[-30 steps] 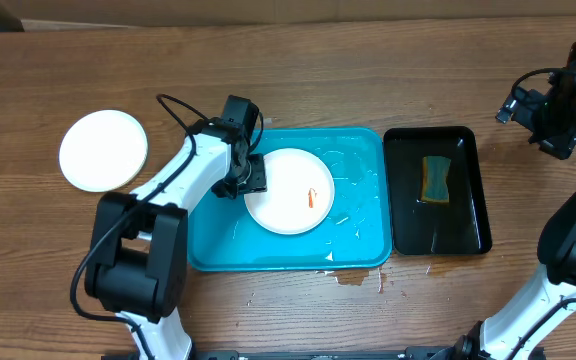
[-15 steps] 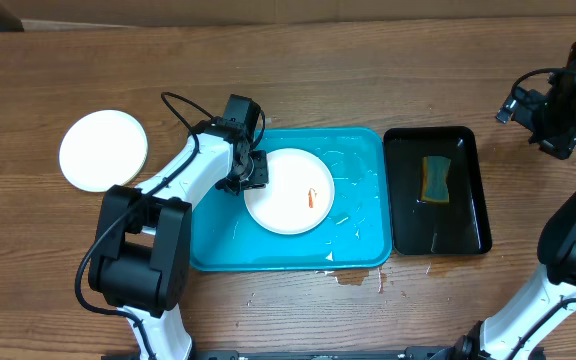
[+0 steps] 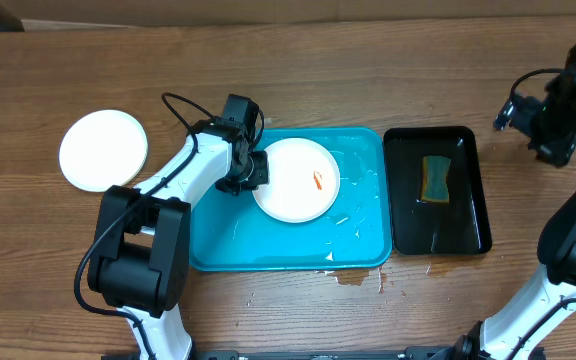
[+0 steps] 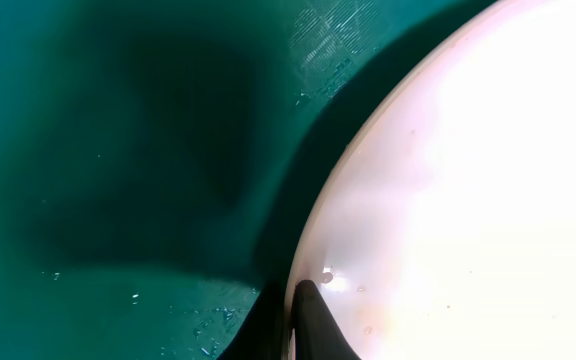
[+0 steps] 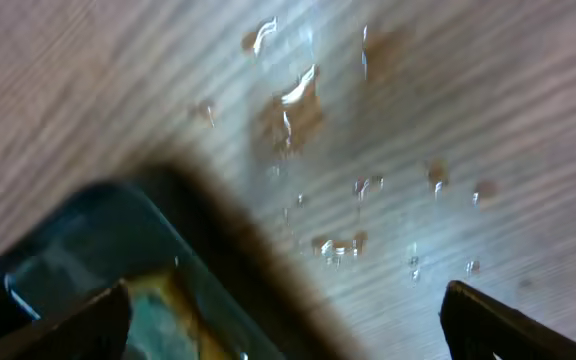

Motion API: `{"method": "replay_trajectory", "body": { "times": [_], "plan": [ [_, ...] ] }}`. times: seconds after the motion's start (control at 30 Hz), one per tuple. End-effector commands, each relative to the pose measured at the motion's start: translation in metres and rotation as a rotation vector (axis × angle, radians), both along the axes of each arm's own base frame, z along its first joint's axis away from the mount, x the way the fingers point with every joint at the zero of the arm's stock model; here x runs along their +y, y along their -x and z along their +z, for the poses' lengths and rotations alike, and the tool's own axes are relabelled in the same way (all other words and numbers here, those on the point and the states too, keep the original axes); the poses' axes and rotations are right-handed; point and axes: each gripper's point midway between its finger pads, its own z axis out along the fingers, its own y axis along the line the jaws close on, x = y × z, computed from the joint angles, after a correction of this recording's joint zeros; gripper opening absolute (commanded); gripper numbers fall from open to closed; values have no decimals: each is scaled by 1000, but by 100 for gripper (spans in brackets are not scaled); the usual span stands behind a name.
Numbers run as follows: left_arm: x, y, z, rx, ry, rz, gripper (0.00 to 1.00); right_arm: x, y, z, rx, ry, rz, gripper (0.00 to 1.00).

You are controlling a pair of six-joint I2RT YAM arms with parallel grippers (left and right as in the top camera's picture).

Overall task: Clean dirty plates on tray and stack at the side
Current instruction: 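Reach right gripper into black tray and grasp the sponge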

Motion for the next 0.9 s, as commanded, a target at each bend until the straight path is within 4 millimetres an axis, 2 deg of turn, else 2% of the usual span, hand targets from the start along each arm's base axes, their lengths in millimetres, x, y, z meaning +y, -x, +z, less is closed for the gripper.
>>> {"method": "replay_trajectory", "body": {
  "times": [0.0, 0.23, 0.43, 0.67, 0.7, 0.87],
  "plan": [
    [-1, 1, -5, 3, -4, -30, 6, 5, 0, 8, -12, -24, 7, 100],
    [-3, -5, -4, -29, -8, -98, 9, 18, 30, 6, 113, -70, 11, 81],
    [-3, -5, -4, -29, -8, -98, 11, 49, 51, -8, 220, -103, 81, 80],
    [-3, -5, -4, -27, -5, -98, 10, 103, 51, -19, 245, -87, 292, 79],
    [-3, -4, -4, -27, -5, -98, 11, 109, 50, -19, 248, -72, 317, 75],
    [-3, -4, -4, -24, -6, -98, 11, 126, 51, -20, 270, 23, 411, 69]
  ]
}}
